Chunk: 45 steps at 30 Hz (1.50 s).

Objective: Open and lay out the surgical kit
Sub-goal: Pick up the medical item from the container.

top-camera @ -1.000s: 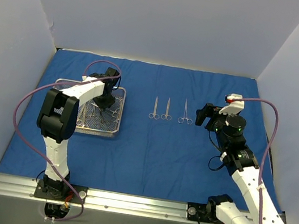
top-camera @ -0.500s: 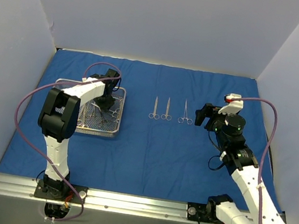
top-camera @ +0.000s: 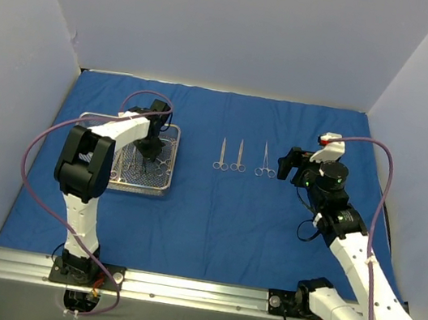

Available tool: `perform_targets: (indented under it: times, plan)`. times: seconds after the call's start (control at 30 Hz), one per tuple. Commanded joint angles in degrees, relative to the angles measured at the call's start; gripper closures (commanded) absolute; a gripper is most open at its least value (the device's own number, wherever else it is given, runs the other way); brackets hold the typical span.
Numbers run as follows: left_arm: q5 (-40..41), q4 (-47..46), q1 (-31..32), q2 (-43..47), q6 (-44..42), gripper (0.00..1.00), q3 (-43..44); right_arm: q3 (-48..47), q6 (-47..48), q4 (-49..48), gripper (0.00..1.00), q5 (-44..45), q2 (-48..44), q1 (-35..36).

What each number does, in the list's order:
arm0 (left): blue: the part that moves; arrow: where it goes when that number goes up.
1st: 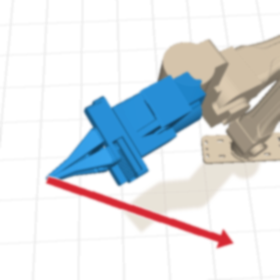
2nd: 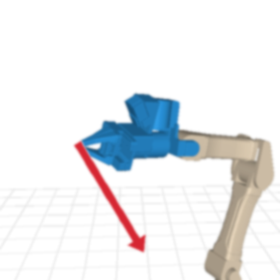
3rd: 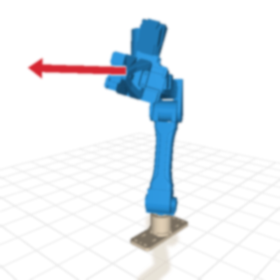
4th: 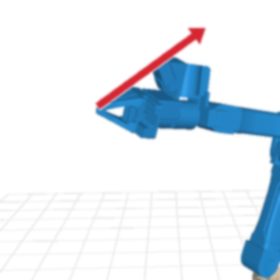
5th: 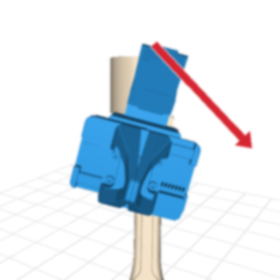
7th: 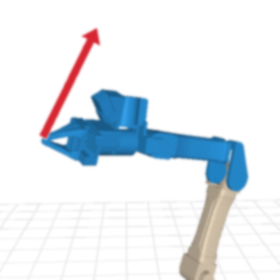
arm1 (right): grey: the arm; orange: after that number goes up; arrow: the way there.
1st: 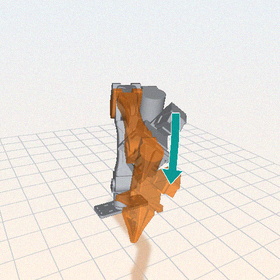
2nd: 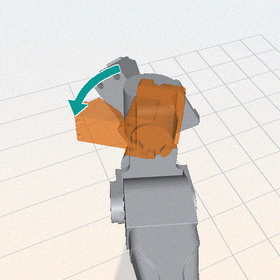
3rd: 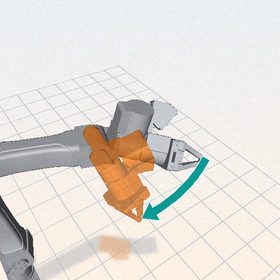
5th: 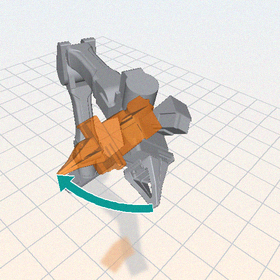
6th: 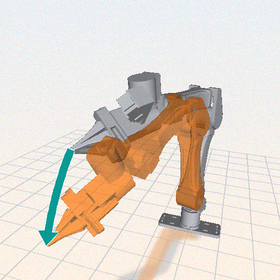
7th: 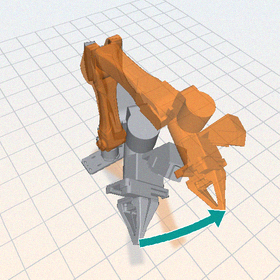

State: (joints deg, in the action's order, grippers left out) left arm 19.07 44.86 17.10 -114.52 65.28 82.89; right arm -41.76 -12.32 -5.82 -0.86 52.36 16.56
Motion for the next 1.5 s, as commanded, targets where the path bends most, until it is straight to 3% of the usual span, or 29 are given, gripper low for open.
perform_targets:
  times: [0.0,0.17,0.3,0.83,1.2,1.47]
  plan:
    - [-0.52,-3.55,-1.46,0.35,-3.04,0.89,-1.68,-0.34,0.1,-2.0,0.22,-0.89,0.2,0.23]
    - [-1.58,-5.22,-2.51,0.26,-5.59,0.87,-1.95,-0.43,0.19,-1.91,0.22,-1.33,0.9,0.23]
    - [-1.14,-4.87,-2.69,0.96,-8.93,0.97,-0.72,-0.69,0.45,-1.82,0.22,-1.95,0.99,0.23]
    - [5.19,4.96,-2.86,11.59,-22.29,0.98,8.86,-5.16,1.77,-1.82,0.22,-14.59,5.91,2.86]
    - [-0.6,7.61,-1.02,20.2,-28.8,0.98,6.41,-12.2,-8.67,-11.47,0.25,-21.19,19.88,14.55]
    - [-2.28,9.1,6.62,24.87,-30.03,0.98,4.47,-20.64,-14.75,-14.3,0.28,-25.58,33.94,21.59]
